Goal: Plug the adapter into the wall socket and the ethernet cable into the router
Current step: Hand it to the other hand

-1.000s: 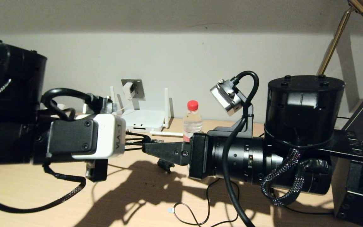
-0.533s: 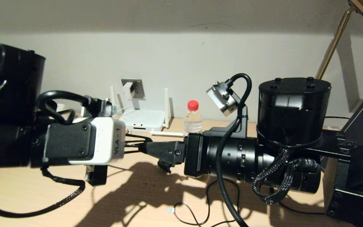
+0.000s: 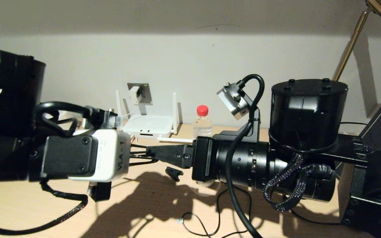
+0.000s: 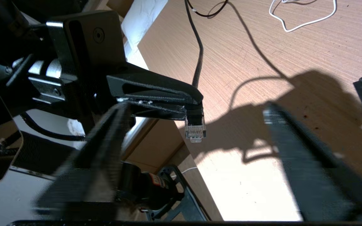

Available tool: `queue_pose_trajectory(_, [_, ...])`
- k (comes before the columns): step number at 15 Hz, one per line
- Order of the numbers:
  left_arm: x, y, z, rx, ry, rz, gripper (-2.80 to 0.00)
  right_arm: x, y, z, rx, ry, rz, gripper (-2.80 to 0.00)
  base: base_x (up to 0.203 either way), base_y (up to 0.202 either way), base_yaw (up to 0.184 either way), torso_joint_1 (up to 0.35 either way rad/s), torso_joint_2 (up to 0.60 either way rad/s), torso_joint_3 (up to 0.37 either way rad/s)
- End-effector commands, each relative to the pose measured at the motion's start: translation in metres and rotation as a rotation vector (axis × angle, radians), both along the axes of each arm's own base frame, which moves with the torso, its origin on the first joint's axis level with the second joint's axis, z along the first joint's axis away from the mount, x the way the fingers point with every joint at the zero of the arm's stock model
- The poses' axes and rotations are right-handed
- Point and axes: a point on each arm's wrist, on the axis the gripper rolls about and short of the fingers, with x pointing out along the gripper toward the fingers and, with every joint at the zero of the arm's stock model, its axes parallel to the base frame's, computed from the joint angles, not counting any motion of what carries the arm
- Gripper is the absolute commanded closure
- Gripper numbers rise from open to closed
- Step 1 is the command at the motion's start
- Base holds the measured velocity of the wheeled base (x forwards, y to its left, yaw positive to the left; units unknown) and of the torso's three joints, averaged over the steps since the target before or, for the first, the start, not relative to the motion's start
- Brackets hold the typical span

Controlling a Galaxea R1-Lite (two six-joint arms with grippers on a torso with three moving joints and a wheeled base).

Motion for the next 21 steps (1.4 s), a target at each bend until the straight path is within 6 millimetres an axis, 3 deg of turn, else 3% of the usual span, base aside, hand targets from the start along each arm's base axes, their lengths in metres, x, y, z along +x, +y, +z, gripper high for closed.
queue_pose_trajectory(1, [-0.0012,-0.0002,0.0007,-0.002,-0.002,-0.005,0.00,-0.0003,-0.0002,0.0017,0.008,-0.001,0.002,0.00,0.000,0.000,0.000,0.000,0.00,0.000])
queue_pose_trajectory(18, [-0.0001,-0.0031,0.0002,-0.030,0.006,0.003,0.00,-0.0062,0.0027,-0.0018,-0.002,0.007,0.021,0.00,0.000,0.000,0.000,0.000,0.00,0.000])
queue_pose_trajectory(19, [-0.0001,-0.0031,0.0002,-0.032,0.008,0.004,-2.80,-0.0062,0.0027,-0.0017,-0.002,0.007,0.021,0.00,0.000,0.000,0.000,0.000,0.00,0.000])
queue_pose_trajectory(21, [-0.0004,-0.0028,0.0007,-0.034,0.006,0.006,-2.80,-0.0063,0.0026,-0.0010,0.001,0.009,0.021,0.00,0.000,0.000,0.000,0.000,0.00,0.000])
